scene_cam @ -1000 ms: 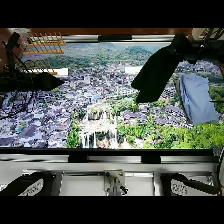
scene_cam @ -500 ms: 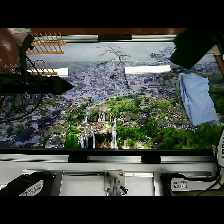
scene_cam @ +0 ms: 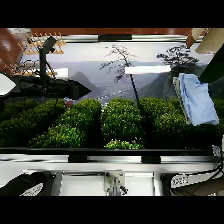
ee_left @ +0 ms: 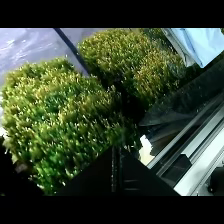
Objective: Fold the shirts.
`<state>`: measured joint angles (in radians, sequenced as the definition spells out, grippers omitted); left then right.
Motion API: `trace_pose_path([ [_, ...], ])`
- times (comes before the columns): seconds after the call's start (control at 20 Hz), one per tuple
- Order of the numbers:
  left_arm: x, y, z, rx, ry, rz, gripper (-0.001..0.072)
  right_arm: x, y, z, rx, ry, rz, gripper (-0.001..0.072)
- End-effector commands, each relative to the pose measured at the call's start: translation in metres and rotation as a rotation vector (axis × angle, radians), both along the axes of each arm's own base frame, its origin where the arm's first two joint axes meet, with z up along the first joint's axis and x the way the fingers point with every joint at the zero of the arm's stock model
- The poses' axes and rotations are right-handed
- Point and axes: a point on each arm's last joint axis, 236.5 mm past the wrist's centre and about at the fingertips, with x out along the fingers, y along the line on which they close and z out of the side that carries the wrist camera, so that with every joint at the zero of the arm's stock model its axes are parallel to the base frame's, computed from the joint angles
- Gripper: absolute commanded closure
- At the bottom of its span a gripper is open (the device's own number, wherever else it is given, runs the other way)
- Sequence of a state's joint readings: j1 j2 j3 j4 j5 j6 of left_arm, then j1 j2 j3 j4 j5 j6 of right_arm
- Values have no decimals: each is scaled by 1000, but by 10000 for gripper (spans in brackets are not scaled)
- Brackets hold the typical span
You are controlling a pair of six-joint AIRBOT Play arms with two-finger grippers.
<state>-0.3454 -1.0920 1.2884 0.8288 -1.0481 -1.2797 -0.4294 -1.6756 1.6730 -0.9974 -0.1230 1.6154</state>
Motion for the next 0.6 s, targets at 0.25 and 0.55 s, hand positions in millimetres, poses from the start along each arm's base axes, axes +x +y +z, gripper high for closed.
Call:
trace_pose_path([
  [0.25, -4, -23, -20, 14, 38, -49, 678, 8, -19, -11, 72, -177, -81, 639],
  [0.55, -2, -24, -25, 18, 49, -49, 677, 43, 12, -18, 127, -216, -5, 638],
])
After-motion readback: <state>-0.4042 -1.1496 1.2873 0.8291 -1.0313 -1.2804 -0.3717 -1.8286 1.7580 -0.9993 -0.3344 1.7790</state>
